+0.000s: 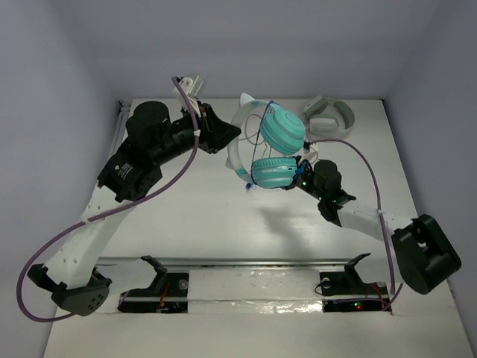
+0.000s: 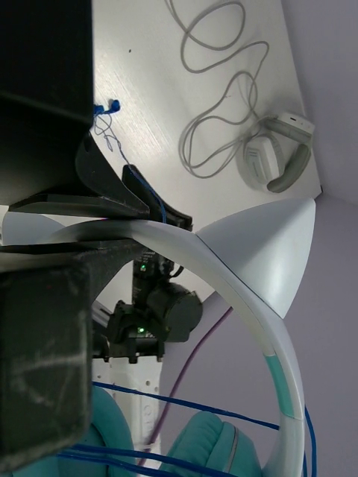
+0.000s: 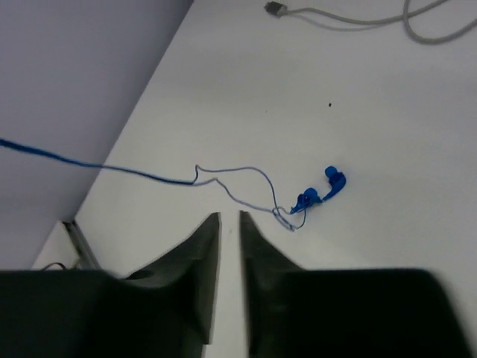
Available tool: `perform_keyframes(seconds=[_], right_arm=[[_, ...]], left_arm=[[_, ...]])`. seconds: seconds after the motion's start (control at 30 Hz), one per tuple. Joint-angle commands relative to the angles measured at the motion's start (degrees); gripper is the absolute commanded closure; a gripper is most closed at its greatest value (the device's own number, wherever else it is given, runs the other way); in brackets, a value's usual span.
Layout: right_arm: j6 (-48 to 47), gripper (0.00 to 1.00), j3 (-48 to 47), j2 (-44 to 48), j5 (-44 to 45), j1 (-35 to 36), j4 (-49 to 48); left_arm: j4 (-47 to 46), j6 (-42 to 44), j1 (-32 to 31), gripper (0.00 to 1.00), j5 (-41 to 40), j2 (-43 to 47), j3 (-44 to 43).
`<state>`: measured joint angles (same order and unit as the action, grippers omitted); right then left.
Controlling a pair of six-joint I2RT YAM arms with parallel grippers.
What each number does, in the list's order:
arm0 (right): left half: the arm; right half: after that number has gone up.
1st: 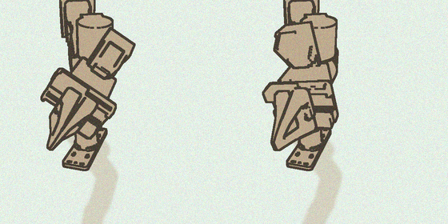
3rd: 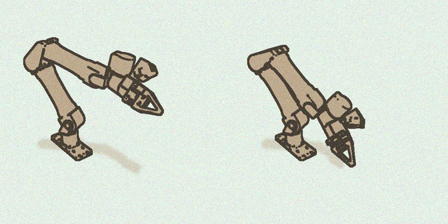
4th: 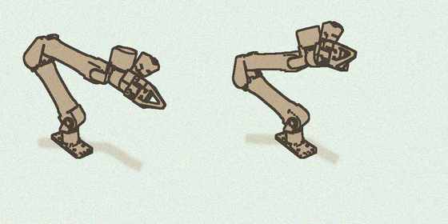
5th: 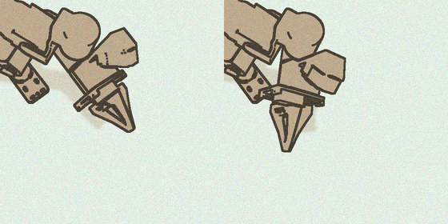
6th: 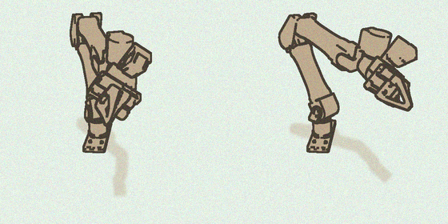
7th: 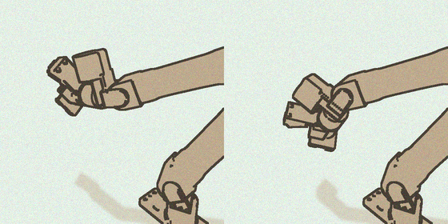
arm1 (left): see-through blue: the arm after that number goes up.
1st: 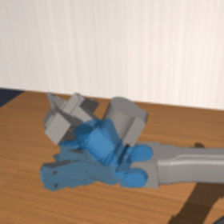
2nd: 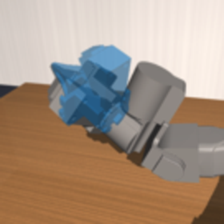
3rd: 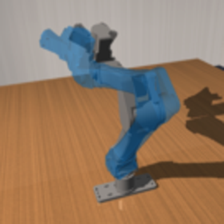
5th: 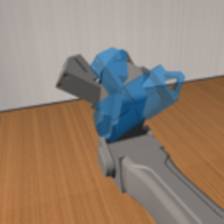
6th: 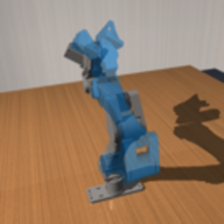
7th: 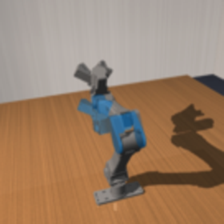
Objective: Wrap the headphones
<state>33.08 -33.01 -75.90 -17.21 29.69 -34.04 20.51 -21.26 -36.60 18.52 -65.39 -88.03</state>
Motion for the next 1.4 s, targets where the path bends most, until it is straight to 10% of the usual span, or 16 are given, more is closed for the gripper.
perform_keyframes(seconds=[0.0, 0.13, 0.33, 1.1, 1.37], right_arm=[[4.0, 0.8, 4.87, 5.22, 4.82, 0.1, -7.0], [4.98, 0.46, 7.52, 6.55, 0.87, 0.1, -8.93], [-0.55, 0.31, 4.73, 0.85, -1.77, 0.1, -10.52], [-6.99, 0.3, -8.65, -17.61, -9.16, 1.86, -10.15], [-1.01, 0.63, -6.46, -22.8, -11.18, 2.39, -19.65]], left_arm=[[-5.04, -3.26, 0.39, 1.0, -0.59, 0.35, -4.08], [-5.66, -3.7, 0.39, 1.0, 0.28, -0.35, -4.7], [-5.92, -3.88, 0.39, 1.0, 0.64, -1.41, -6.62], [-3.11, -5.11, 2.05, 1.0, 1.87, -5.37, -17.17], [-1.18, -4.41, 3.11, 1.0, -0.59, -7.12, -21.92]])
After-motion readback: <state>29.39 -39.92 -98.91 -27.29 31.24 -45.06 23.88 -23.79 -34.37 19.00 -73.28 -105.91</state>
